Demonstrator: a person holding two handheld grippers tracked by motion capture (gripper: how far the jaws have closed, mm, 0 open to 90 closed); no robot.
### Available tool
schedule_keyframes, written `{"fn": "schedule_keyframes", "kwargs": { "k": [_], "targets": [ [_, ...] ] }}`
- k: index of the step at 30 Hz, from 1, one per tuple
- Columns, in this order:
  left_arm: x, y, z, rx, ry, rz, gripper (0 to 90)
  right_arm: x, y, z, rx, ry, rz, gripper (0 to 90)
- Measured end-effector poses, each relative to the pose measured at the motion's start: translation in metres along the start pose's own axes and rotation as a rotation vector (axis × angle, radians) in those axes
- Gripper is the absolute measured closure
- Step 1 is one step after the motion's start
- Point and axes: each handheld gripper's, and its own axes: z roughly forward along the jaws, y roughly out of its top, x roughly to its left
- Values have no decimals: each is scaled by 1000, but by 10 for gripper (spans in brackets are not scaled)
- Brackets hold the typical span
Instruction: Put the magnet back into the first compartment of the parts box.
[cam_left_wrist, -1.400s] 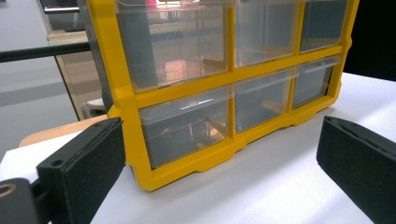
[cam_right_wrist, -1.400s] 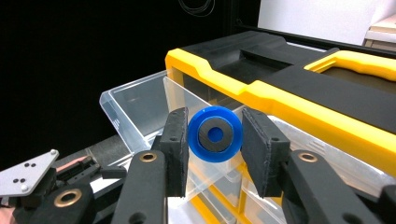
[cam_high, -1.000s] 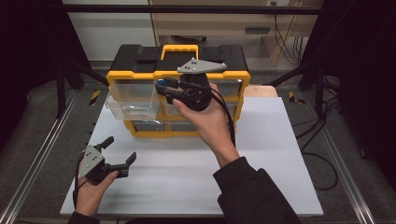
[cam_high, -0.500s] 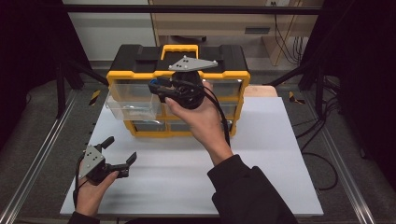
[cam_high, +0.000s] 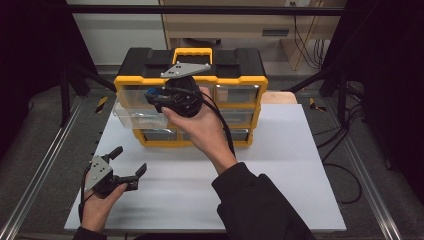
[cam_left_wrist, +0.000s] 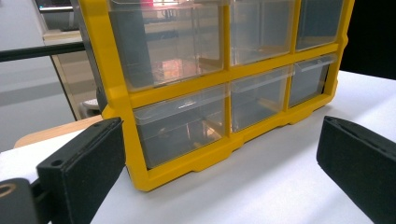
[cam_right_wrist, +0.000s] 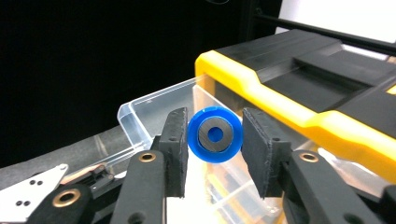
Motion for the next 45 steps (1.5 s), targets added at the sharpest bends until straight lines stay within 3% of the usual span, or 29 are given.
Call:
{"fn": "schedule_keyframes", "kwargs": {
  "k": [20, 45],
  "targets": [
    [0, 0, 0, 1, 5, 3, 8, -4, -16, -28, -46, -44, 26, 398],
    [1, 0, -1, 2, 11, 0, 8, -3, -29, -41, -44, -90, 32, 194]
  ]
}}
